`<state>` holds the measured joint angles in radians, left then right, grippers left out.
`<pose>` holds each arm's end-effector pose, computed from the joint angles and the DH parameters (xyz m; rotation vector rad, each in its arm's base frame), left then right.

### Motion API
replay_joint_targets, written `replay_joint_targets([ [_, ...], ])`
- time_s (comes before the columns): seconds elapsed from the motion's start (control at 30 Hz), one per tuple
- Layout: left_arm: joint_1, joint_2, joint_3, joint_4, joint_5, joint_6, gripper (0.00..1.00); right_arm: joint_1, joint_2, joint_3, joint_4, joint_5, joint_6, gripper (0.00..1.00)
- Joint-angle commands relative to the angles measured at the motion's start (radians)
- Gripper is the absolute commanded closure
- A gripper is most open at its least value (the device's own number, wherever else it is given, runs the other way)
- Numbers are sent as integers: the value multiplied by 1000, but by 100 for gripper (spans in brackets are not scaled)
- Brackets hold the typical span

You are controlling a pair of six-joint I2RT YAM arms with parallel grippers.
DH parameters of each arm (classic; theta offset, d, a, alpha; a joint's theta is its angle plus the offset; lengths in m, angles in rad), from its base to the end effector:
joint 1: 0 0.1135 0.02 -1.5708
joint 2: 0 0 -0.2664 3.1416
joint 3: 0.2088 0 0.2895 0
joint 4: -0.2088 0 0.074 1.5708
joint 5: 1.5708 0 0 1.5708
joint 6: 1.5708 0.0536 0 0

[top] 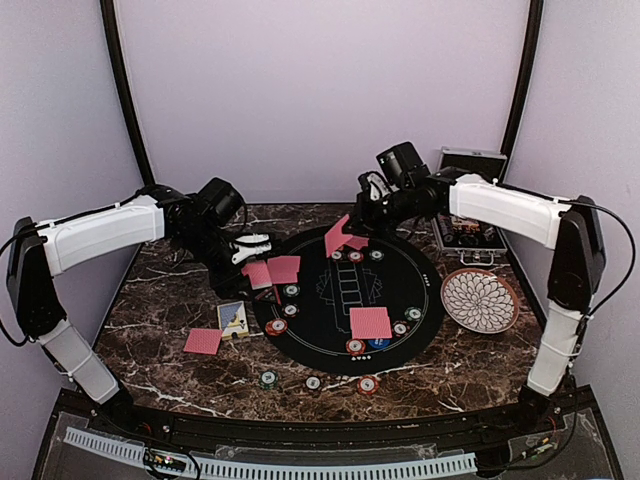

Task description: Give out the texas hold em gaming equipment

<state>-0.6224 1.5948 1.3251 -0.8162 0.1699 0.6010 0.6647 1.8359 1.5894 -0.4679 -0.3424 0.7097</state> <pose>0.2990 -0.2257 0.2500 1.5672 2.1371 -0.2326 0.3613 0.3060 0.2781 -0.1400 2.4857 1.0503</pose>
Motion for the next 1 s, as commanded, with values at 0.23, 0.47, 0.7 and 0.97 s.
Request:
replay_joint_targets([
  [0.23, 2, -44, -7, 11, -15, -9, 100, 21, 173, 320, -492, 673, -217, 100],
  [0.47, 4, -50, -6, 14, -14, -12, 100, 99, 344, 487, -651, 917, -229, 100],
  [0.7, 6, -59, -10, 14, -8, -14, 100, 163, 514, 638, -733, 977, -230, 100],
  [0.97, 6, -70, -11, 11, -7, -17, 100, 191, 623, 700, -693, 854, -223, 100],
])
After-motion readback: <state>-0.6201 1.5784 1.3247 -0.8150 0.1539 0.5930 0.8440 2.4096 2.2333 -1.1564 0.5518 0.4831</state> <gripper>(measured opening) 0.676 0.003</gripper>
